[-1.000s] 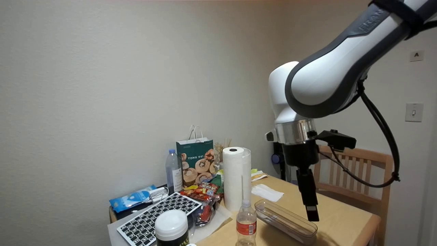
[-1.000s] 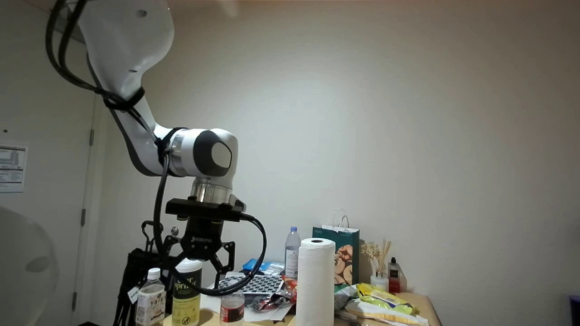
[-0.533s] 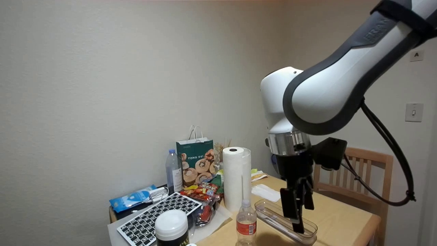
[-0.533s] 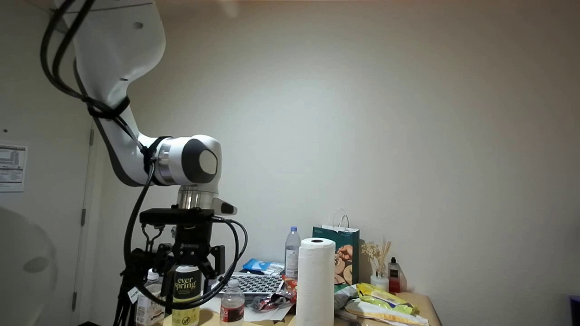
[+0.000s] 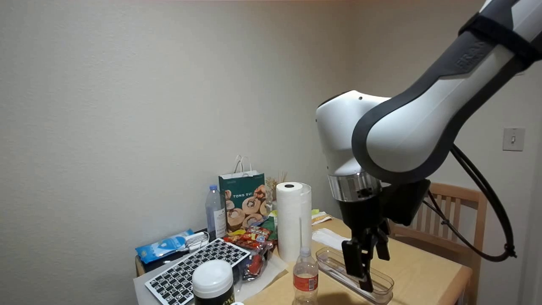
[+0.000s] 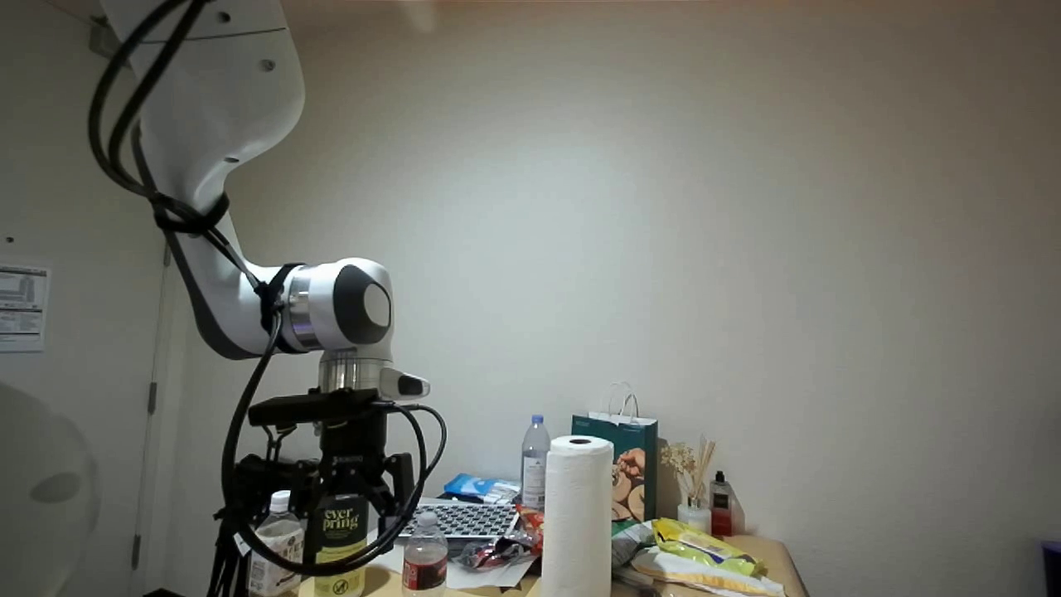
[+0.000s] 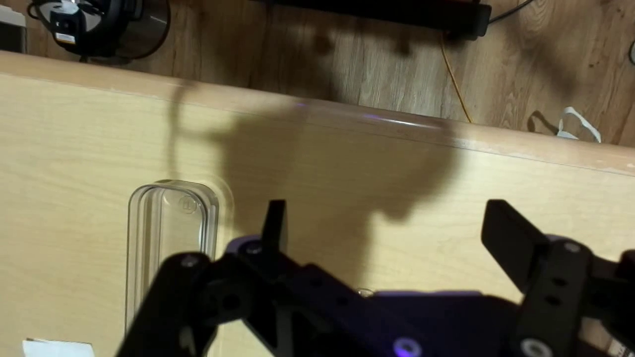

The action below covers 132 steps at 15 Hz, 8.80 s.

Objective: Put the bottle in the clear case

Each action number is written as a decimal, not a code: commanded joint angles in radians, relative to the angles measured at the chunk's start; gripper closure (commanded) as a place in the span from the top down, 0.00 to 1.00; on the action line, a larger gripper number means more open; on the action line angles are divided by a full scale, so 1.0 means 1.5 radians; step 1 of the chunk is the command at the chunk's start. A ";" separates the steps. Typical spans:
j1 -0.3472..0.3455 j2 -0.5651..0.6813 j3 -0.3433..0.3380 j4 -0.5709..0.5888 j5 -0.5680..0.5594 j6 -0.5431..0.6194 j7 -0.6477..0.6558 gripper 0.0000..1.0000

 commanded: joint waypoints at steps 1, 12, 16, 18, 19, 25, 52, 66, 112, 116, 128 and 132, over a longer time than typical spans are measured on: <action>-0.009 0.041 0.006 0.032 0.006 0.007 0.013 1.00; -0.009 0.154 -0.017 0.140 -0.024 0.013 -0.002 1.00; -0.012 0.171 -0.020 0.134 -0.025 0.061 -0.009 1.00; -0.011 0.192 -0.024 0.148 -0.043 0.094 -0.001 1.00; -0.010 0.202 -0.027 0.154 -0.054 0.113 0.006 1.00; 0.028 0.220 -0.076 0.188 -0.244 0.194 0.197 1.00; 0.011 0.295 -0.026 0.210 0.054 0.201 -0.008 0.54; 0.039 0.280 -0.046 0.199 0.027 0.198 0.037 0.97; -0.042 0.225 -0.103 0.243 0.006 0.060 -0.060 0.36; -0.049 0.246 -0.102 0.248 -0.001 0.073 -0.099 0.13; -0.044 0.311 -0.180 0.274 -0.217 0.183 -0.015 0.12; -0.037 0.305 -0.187 0.277 -0.215 0.107 0.021 0.13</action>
